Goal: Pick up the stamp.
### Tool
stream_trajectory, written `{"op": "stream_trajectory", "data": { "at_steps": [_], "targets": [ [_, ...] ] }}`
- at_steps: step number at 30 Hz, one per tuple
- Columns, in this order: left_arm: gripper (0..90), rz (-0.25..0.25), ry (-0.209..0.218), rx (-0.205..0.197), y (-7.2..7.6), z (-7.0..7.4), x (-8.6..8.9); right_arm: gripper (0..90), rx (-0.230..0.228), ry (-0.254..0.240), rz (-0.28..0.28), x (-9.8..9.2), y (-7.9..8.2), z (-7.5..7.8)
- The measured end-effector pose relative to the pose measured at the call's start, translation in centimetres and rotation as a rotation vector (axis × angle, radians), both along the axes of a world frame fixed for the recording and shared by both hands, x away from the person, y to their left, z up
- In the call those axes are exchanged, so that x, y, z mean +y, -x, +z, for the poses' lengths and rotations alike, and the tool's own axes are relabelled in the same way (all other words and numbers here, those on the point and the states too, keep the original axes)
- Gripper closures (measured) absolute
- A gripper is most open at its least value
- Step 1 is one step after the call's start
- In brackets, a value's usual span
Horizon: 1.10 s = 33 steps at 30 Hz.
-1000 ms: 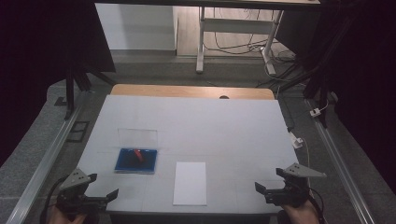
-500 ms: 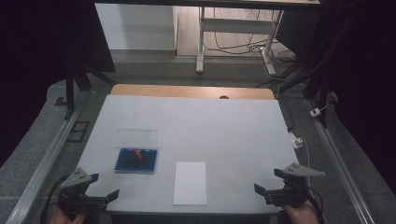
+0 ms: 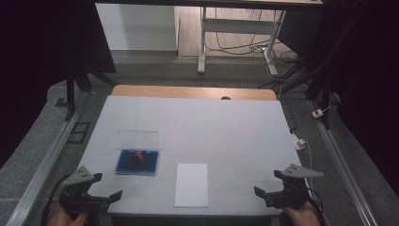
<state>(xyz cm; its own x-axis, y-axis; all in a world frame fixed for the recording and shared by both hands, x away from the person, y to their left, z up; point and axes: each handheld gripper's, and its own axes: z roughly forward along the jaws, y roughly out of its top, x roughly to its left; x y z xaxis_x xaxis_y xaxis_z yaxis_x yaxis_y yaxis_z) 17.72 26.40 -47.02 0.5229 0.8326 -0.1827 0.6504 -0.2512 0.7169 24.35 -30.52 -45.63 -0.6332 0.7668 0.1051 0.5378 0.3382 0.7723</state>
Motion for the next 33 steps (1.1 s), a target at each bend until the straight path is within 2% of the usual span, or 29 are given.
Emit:
{"op": "stream_trajectory", "data": {
  "at_steps": [2, 5, 10, 13, 24, 29, 32, 33],
  "targets": [
    [0.6, -0.007, 0.003, -0.013, -0.2, 0.0, -0.2, 0.0, -0.001, 0.005, 0.004, 0.1, 0.0, 0.0],
    [0.0, -0.004, -0.014, -0.036, -0.6, -0.1, -0.4, 0.0, 0.001, 0.008, 0.007, 0.1, 0.0, 0.0],
    [0.0, -0.006, -0.001, -0.043, -1.4, 0.0, -0.8, 0.0, 0.005, 0.007, 0.009, 0.1, -0.1, 0.0],
    [0.0, -0.007, -0.015, -0.054, -2.0, 0.4, -1.0, 0.0, 0.007, 0.010, 0.010, 0.2, -0.1, -0.1],
    [1.5, 0.020, -0.062, -0.056, -4.6, 0.2, -1.3, 1.1, 0.017, 0.017, 0.017, 0.2, -0.1, -0.1],
    [0.9, -0.002, -0.064, -0.064, -6.2, 0.0, -1.5, 1.1, 0.022, 0.021, 0.018, 0.2, -0.1, -0.1],
    [0.6, -0.007, -0.075, -0.064, -6.8, -0.1, -1.7, 1.1, 0.023, 0.020, 0.024, 0.2, -0.1, -0.1],
    [0.5, -0.012, -0.090, -0.063, -7.6, -0.2, -2.0, 1.1, 0.023, 0.018, 0.029, 0.2, -0.1, -0.1]
  ]
}}
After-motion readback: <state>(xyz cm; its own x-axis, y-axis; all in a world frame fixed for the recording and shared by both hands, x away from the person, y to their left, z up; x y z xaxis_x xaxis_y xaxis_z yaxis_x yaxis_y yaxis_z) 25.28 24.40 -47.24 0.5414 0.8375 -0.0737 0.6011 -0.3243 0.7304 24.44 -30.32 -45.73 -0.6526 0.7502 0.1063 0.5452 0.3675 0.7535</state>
